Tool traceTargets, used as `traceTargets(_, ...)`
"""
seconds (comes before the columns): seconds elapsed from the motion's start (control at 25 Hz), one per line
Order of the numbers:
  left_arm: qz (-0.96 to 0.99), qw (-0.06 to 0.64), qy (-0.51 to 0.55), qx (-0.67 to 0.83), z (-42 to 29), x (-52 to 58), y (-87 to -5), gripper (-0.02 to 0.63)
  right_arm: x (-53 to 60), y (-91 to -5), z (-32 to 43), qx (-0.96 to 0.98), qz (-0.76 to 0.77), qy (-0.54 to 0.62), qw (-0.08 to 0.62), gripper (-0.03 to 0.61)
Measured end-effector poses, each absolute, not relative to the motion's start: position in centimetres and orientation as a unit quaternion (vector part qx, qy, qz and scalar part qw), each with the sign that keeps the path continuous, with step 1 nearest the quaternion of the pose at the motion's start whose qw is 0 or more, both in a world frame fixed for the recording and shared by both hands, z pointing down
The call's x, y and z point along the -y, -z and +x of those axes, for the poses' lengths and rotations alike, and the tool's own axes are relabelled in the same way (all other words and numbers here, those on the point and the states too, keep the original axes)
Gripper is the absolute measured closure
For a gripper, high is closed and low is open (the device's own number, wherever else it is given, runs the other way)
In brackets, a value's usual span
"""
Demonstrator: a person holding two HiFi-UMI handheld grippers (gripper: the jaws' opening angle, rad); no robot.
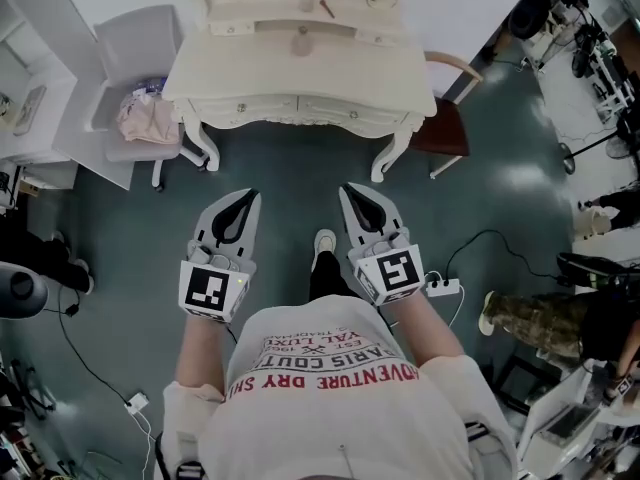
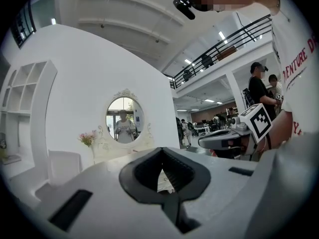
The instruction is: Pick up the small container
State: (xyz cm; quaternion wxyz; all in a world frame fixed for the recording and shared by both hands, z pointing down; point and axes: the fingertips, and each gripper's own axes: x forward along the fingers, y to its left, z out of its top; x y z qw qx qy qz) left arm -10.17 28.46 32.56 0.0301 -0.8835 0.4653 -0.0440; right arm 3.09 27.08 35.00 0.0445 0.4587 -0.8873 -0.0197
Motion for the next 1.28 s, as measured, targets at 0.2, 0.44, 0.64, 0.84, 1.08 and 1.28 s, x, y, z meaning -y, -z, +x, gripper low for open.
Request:
traceTargets(0.2,-0.864,0.018,0.034,-0.503,-8.6,-20.0,-32.1,0.606,-18.5,-34.4,5.7,0.895,0.444,0.027,0.046,0.58)
traceTargets(0.44,-0.854,0.017,0.043,-0.517,-5.0,-9.4,-32.8,0.606,-7.9,-34.3,9.1,0.898,0.432,0.051,0.06,0.581)
traceTargets(0.64,-0.849,0.007,0.052,-0.526,-3.0,-2.8,-33.0,0.606,-1.0,-34.8,10.4,0.905,0.418,0.041,0.062,0.58)
traceTargets(0.84,-0.846,0.015,0.073,-0.528,-2.7,3.0,-33.7,0.606,5.2,-35.8,10.2,0.906,0.417,0.037,0.062,0.58)
traceTargets(1.08,-0.854,0.015,0.081,-0.514,-3.3,9.9,-35.0,0.606,11.1,-37.4,8.4,0.908,0.415,0.021,0.06,0.581)
traceTargets(1.28,-0.866,0.007,0.082,-0.493,-4.3,17.1,-36.7,0.606,17.1,-38.5,6.7,0.903,0.425,0.01,0.063,0.58)
